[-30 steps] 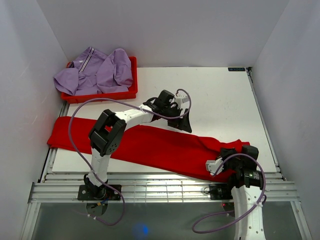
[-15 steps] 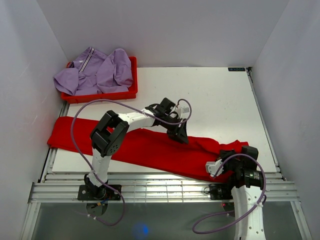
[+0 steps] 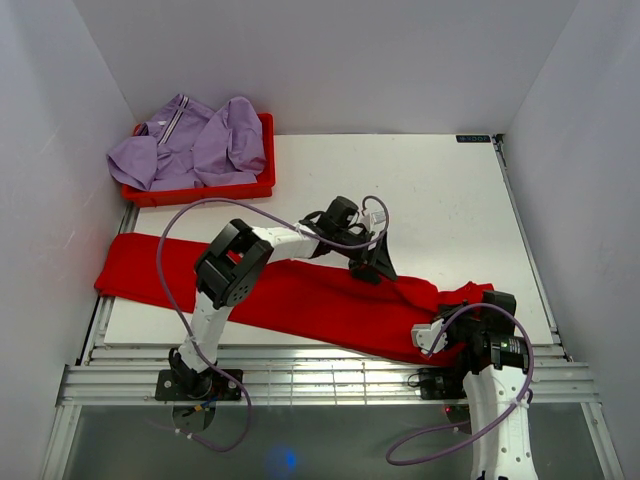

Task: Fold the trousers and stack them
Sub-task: Fold the trousers

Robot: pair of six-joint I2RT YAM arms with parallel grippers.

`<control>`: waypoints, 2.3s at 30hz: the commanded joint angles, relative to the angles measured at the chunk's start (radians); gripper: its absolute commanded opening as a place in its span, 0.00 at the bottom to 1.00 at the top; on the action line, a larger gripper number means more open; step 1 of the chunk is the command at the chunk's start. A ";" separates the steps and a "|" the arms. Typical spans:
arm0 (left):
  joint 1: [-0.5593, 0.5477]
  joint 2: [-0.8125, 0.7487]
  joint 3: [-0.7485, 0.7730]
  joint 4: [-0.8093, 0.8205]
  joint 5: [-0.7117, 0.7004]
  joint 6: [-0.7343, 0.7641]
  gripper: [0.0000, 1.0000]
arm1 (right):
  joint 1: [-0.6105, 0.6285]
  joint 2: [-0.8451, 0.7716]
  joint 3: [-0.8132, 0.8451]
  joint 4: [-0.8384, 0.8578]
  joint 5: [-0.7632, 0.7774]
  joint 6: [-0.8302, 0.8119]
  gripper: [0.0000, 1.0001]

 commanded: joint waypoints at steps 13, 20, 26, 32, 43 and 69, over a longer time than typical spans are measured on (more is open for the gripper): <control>-0.001 -0.076 -0.115 0.534 -0.110 -0.247 0.27 | 0.009 0.030 0.004 -0.145 -0.055 -0.608 0.08; 0.039 -0.033 -0.047 0.537 -0.150 -0.166 0.00 | 0.009 0.056 0.049 0.018 -0.048 -0.338 0.90; 0.079 -0.013 0.039 0.300 -0.153 -0.095 0.34 | 0.009 0.136 0.141 -0.009 -0.002 -0.218 0.98; 0.078 -0.067 0.034 -0.075 -0.181 0.087 0.63 | 0.009 0.203 0.148 0.032 -0.012 -0.123 0.97; 0.029 -0.125 -0.091 -0.023 -0.152 0.107 0.21 | 0.011 0.757 0.754 -0.292 -0.170 0.289 0.97; 0.012 -0.248 -0.213 0.049 -0.192 0.192 0.07 | 0.411 1.096 0.649 0.026 -0.003 0.898 0.57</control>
